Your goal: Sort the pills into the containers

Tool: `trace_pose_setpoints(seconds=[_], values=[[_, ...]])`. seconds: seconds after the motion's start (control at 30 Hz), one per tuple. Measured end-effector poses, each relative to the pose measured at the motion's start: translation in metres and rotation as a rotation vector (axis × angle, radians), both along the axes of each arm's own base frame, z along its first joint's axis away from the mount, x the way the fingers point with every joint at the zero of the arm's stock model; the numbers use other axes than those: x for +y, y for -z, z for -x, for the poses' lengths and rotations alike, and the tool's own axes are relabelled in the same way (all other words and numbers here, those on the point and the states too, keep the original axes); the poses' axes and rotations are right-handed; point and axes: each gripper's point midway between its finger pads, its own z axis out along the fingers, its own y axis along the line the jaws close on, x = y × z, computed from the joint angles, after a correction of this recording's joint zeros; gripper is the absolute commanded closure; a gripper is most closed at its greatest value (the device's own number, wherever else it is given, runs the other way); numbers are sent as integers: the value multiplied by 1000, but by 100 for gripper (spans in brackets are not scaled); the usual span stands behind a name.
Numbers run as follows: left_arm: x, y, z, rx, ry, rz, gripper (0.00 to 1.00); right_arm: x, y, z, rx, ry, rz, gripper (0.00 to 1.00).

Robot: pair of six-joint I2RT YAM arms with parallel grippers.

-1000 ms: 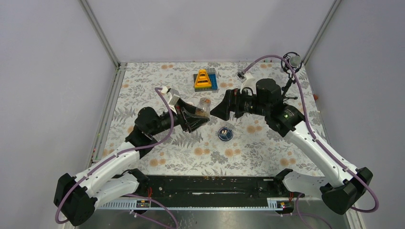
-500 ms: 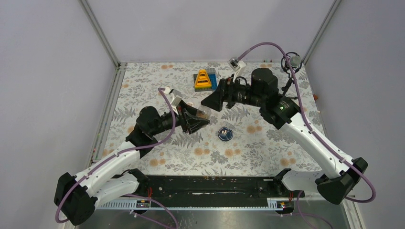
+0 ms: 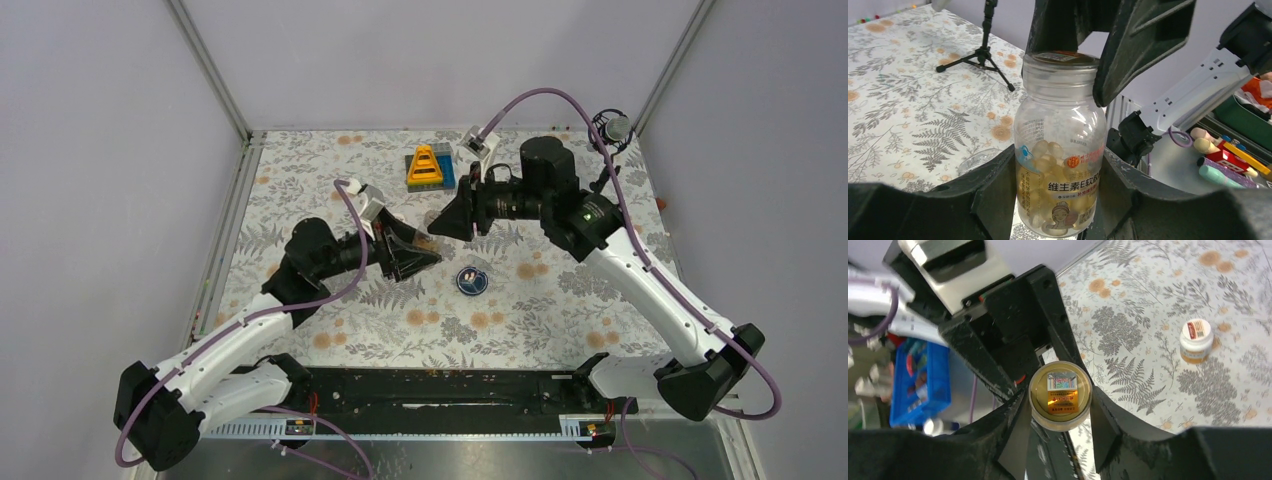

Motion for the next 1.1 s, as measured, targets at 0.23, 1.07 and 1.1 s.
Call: trace_pose_setpoints(seconds=[0.23, 1.07, 1.1], values=[[-10, 8, 28, 12, 187, -28, 100, -19, 8, 29, -165, -290, 49, 58], [-14, 14, 19, 7, 183, -30, 100, -10, 3, 5, 11, -97, 0, 59], [-14, 14, 19, 7, 183, -31, 100, -11, 2, 5, 10, -94, 2, 59]])
